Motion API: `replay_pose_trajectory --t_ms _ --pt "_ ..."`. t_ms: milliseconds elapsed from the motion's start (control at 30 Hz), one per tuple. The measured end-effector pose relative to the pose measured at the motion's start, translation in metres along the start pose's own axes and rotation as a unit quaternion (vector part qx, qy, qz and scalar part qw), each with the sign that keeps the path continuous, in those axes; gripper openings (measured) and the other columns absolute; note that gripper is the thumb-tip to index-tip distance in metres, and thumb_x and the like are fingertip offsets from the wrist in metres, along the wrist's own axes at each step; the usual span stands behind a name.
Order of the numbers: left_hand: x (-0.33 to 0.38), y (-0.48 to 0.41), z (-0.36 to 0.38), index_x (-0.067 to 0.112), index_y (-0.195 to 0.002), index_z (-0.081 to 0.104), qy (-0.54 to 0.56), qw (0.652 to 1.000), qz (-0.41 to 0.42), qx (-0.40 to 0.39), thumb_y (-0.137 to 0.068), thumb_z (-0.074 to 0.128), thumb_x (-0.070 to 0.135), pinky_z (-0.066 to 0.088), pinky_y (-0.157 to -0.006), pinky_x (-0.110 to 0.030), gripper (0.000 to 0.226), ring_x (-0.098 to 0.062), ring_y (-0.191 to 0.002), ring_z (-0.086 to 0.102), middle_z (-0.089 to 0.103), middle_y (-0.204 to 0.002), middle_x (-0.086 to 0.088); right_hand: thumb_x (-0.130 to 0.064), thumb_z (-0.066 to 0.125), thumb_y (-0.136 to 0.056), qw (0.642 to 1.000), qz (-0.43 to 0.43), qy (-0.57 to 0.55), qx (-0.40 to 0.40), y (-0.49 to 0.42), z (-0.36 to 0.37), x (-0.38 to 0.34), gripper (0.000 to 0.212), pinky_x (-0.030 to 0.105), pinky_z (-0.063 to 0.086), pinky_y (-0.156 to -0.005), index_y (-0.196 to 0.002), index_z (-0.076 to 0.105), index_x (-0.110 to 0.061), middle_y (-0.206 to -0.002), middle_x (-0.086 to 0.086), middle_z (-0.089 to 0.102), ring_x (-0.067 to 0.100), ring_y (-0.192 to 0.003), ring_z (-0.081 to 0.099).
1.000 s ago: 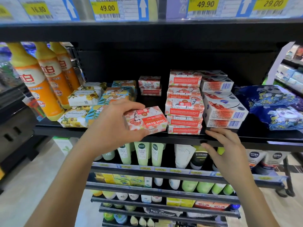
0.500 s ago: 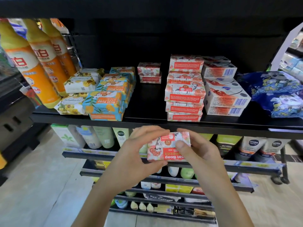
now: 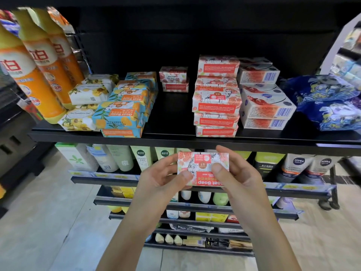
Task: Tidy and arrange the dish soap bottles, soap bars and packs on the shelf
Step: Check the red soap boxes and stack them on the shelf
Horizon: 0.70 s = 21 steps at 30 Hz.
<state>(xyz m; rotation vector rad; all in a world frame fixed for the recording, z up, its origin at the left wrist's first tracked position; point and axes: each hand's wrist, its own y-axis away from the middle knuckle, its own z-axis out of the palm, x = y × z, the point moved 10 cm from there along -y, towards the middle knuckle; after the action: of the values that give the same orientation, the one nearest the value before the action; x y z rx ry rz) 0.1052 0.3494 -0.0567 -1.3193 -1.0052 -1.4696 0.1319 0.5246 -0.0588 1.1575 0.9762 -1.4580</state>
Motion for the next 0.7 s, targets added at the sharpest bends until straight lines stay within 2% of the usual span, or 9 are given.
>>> replay_pose_trajectory --t_ms 167,333,533,633,700 --pt "0.000 0.002 -0.003 0.024 -0.129 0.064 0.015 1.000 0.016 0.022 -0.079 0.075 0.021 0.057 -0.085 -0.022 0.051 -0.019 -0.102 0.075 0.078 -0.109 -0.003 -0.037 0.073 -0.078 1.000 0.005 0.011 0.002 0.002 -0.006 0.004 0.051 0.034 0.053 -0.094 -0.128 0.066 -0.025 -0.114 0.001 0.076 0.018 -0.108 0.072" --pt "-0.002 0.003 -0.002 0.024 -0.133 0.061 0.012 1.000 0.019 0.021 -0.082 0.074 0.019 0.057 -0.086 -0.021 0.053 -0.018 -0.105 0.074 0.078 -0.113 -0.003 -0.032 0.074 -0.077 1.000 -0.004 0.013 0.012 0.003 -0.012 0.006 0.044 0.036 0.054 -0.092 -0.120 0.070 -0.021 -0.110 0.005 0.077 0.022 -0.104 0.073" --pt "-0.007 0.003 -0.002 0.021 -0.137 0.061 0.002 1.000 0.016 0.017 -0.085 0.073 0.013 0.056 -0.093 -0.025 0.053 -0.019 -0.113 0.071 0.076 -0.118 -0.003 -0.025 0.075 -0.080 0.999 -0.035 0.002 -0.003 0.005 -0.013 0.002 0.045 0.034 0.055 -0.091 -0.124 0.068 -0.019 -0.114 0.006 0.075 0.024 -0.107 0.071" --pt "-0.007 0.005 0.001 0.021 -0.132 0.065 0.003 1.000 0.009 0.016 -0.086 0.070 0.024 0.055 -0.094 -0.024 0.046 -0.015 -0.115 0.070 0.075 -0.120 0.001 -0.022 0.076 -0.081 0.998 -0.062 0.005 -0.012 0.006 -0.013 0.000 0.047 0.041 0.055 -0.096 -0.126 0.066 -0.017 -0.119 0.007 0.073 0.029 -0.115 0.067" --pt "-0.008 0.006 0.002 0.019 -0.130 0.067 0.009 1.000 -0.003 0.017 -0.093 0.069 0.038 0.053 -0.101 -0.032 0.041 -0.017 -0.116 0.069 0.076 -0.120 0.000 -0.018 0.076 -0.081 0.997 -0.076 0.006 -0.018 0.006 -0.013 -0.002 0.048 0.044 0.054 -0.098 -0.127 0.065 -0.014 -0.121 0.008 0.073 0.029 -0.117 0.066"
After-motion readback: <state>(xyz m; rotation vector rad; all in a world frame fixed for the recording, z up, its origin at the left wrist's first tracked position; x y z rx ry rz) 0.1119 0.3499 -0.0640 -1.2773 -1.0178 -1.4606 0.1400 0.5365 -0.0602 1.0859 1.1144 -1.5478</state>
